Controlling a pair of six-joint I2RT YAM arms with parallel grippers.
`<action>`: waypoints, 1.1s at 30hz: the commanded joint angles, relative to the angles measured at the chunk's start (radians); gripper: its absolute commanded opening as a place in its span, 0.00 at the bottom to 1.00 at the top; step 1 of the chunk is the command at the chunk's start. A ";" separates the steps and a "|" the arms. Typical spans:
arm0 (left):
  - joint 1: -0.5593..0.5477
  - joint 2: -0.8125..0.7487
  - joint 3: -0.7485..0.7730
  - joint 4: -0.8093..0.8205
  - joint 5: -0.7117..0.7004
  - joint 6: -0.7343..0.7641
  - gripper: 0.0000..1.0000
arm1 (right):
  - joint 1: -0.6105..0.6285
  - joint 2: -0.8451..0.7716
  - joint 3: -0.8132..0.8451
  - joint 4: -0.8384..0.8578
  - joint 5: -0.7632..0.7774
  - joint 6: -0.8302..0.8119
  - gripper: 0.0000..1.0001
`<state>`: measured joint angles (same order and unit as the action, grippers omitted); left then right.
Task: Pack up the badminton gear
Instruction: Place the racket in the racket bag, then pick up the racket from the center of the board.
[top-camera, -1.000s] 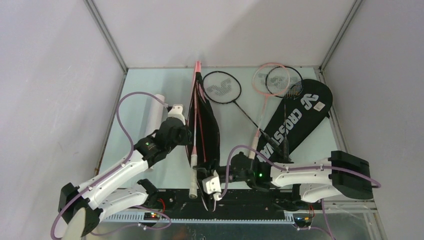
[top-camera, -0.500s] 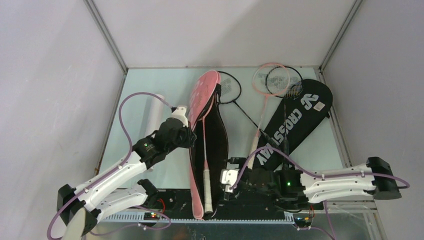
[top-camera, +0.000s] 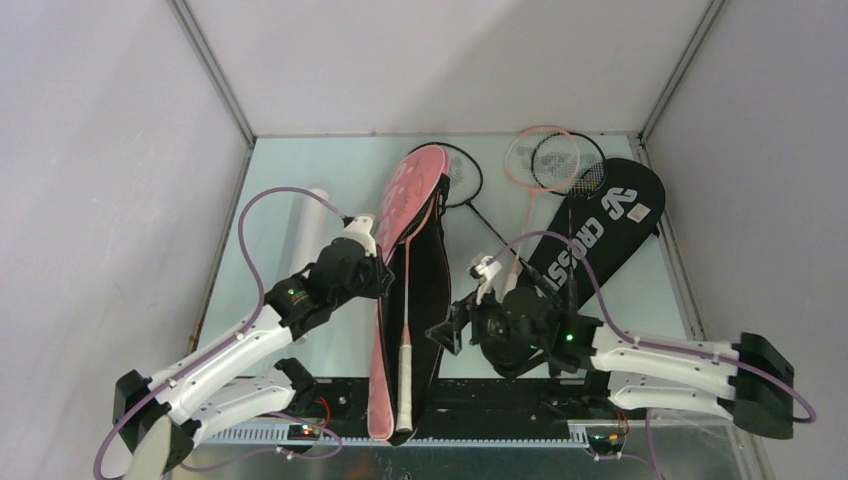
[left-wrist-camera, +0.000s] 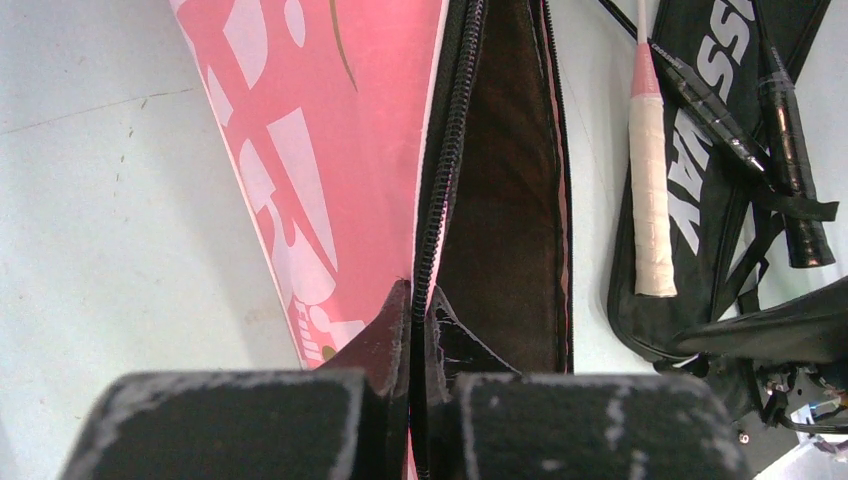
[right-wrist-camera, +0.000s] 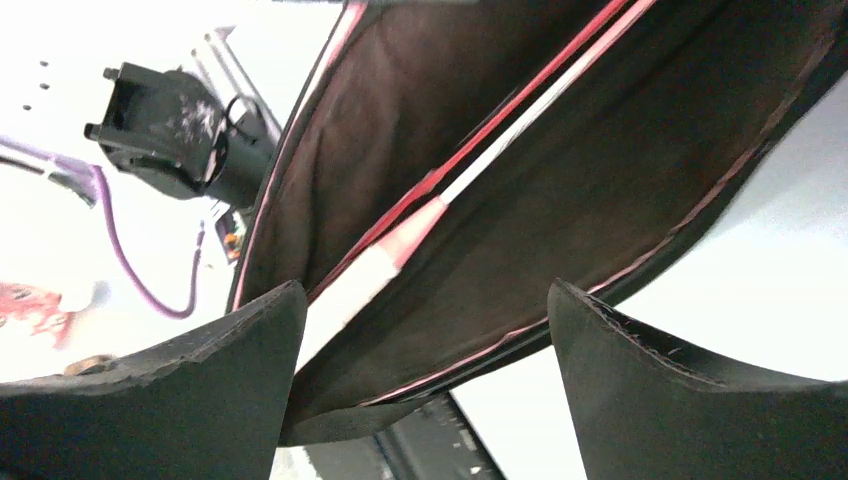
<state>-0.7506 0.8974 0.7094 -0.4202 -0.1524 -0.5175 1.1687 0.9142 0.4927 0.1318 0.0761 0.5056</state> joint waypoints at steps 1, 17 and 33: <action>-0.003 -0.015 -0.004 0.060 0.018 -0.009 0.00 | -0.007 0.154 0.006 0.175 -0.158 0.198 0.91; -0.003 0.000 -0.013 0.078 0.084 -0.023 0.00 | -0.053 0.770 0.276 0.471 -0.202 0.308 0.51; 0.056 0.005 0.003 0.178 -0.060 -0.079 0.00 | -0.047 0.352 0.309 -0.265 0.222 -0.089 0.95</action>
<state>-0.7391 0.8913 0.6857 -0.3721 -0.1623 -0.5613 1.0931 1.4887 0.8043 0.1555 0.0368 0.5621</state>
